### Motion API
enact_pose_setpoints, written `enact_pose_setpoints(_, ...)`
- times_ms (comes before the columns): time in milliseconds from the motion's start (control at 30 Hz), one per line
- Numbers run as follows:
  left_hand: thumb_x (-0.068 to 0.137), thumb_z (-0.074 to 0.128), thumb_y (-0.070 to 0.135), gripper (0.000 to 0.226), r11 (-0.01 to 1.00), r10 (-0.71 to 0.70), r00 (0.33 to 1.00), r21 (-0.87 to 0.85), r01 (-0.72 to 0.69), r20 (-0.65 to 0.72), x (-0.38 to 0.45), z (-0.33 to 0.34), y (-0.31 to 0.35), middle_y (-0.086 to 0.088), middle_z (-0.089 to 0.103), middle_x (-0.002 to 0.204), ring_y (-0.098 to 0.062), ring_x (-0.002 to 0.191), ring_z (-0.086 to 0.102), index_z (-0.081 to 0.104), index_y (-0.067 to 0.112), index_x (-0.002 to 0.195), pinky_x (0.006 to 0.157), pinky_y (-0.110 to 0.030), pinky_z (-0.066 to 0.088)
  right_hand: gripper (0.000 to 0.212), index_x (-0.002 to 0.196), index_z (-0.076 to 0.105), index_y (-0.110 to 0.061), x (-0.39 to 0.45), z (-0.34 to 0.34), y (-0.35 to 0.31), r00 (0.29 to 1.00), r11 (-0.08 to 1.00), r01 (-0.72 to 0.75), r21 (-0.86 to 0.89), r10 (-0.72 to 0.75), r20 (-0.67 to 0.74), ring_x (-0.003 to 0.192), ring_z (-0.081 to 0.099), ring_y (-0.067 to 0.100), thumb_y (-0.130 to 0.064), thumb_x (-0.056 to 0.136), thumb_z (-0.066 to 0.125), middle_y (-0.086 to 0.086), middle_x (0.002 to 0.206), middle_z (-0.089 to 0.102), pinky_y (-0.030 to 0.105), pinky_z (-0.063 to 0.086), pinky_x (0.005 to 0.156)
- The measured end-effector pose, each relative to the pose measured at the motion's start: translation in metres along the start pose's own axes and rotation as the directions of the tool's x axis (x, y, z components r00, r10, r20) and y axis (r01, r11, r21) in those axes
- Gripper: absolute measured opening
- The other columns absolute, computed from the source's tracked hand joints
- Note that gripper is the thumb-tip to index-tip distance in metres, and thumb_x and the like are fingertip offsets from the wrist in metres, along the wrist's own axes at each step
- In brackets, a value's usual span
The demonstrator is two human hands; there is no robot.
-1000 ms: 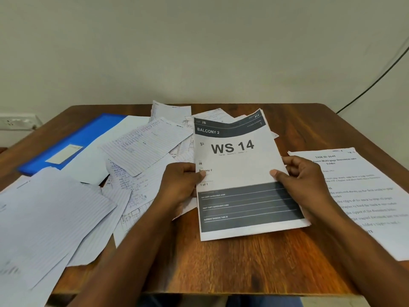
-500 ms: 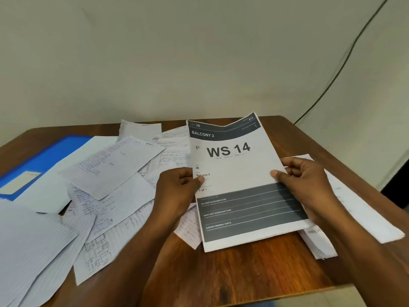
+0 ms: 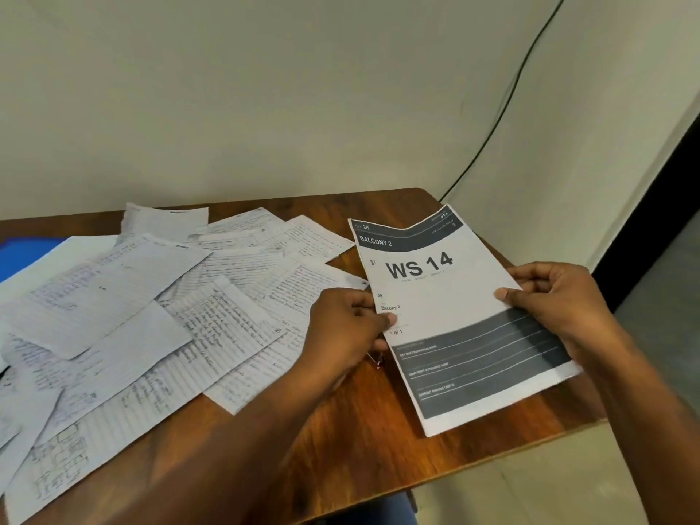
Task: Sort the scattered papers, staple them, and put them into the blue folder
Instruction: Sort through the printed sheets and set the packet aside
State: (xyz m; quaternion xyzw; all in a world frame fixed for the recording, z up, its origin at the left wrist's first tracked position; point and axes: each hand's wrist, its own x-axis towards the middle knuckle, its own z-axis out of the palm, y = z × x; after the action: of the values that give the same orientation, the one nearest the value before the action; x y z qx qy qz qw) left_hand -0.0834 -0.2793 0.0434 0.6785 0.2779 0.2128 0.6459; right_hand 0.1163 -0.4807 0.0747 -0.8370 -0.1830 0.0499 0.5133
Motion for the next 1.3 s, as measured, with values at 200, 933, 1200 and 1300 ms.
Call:
enact_pose_setpoints(200, 0.089, 0.082, 0.003, 0.026, 0.999, -0.051, 0.998, -0.008, 0.051, 0.044, 0.007, 0.028, 0.001, -0.01, 0.082, 0.1, -0.021, 0.084, 0.081, 0.071, 0.002, 0.113, 0.075, -0.038, 0.067, 0.034, 0.115, 0.075, -0.018, 0.014, -0.008, 0.016, 0.993, 0.975, 0.08, -0.208, -0.098, -0.073, 0.083, 0.067, 0.013, -0.023, 0.083, 0.087, -0.006, 0.092, 0.071, 0.029, 0.053, 0.071)
enact_pose_setpoints(933, 0.082, 0.085, -0.002, 0.054, 0.963, -0.065, 0.996, 0.267, 0.046, 0.06, 0.025, 0.036, 0.004, -0.009, 0.08, 0.099, -0.019, 0.068, 0.079, 0.048, 0.038, 0.085, 0.077, -0.044, 0.067, 0.036, 0.118, 0.073, -0.021, 0.036, 0.005, 0.037, 0.992, 0.872, -0.032, -0.488, -0.033, -0.124, 0.095, 0.071, 0.026, -0.033, 0.086, 0.084, 0.005, 0.113, 0.076, 0.046, 0.06, 0.087)
enact_pose_setpoints(1200, 0.083, 0.083, -0.001, 0.047, 0.957, -0.061, 0.994, 0.288, 0.032, 0.092, 0.027, 0.037, 0.0, -0.006, 0.081, 0.097, -0.018, 0.067, 0.079, 0.053, 0.035, 0.084, 0.074, -0.043, 0.068, 0.045, 0.123, 0.07, -0.019, 0.029, 0.008, 0.042, 0.99, 0.797, -0.104, -0.595, 0.028, -0.136, 0.101, 0.071, 0.032, -0.046, 0.089, 0.078, 0.009, 0.126, 0.072, 0.044, 0.058, 0.084)
enact_pose_setpoints(1300, 0.084, 0.083, -0.001, 0.044, 0.961, -0.061, 0.993, 0.276, 0.03, 0.105, 0.027, 0.037, -0.001, -0.006, 0.081, 0.099, -0.019, 0.067, 0.079, 0.056, 0.034, 0.083, 0.076, -0.043, 0.068, 0.05, 0.121, 0.069, -0.02, 0.025, 0.01, 0.043, 0.987, 0.758, -0.121, -0.641, 0.021, -0.161, 0.095, 0.071, 0.031, -0.056, 0.087, 0.076, 0.008, 0.121, 0.073, 0.042, 0.058, 0.079)
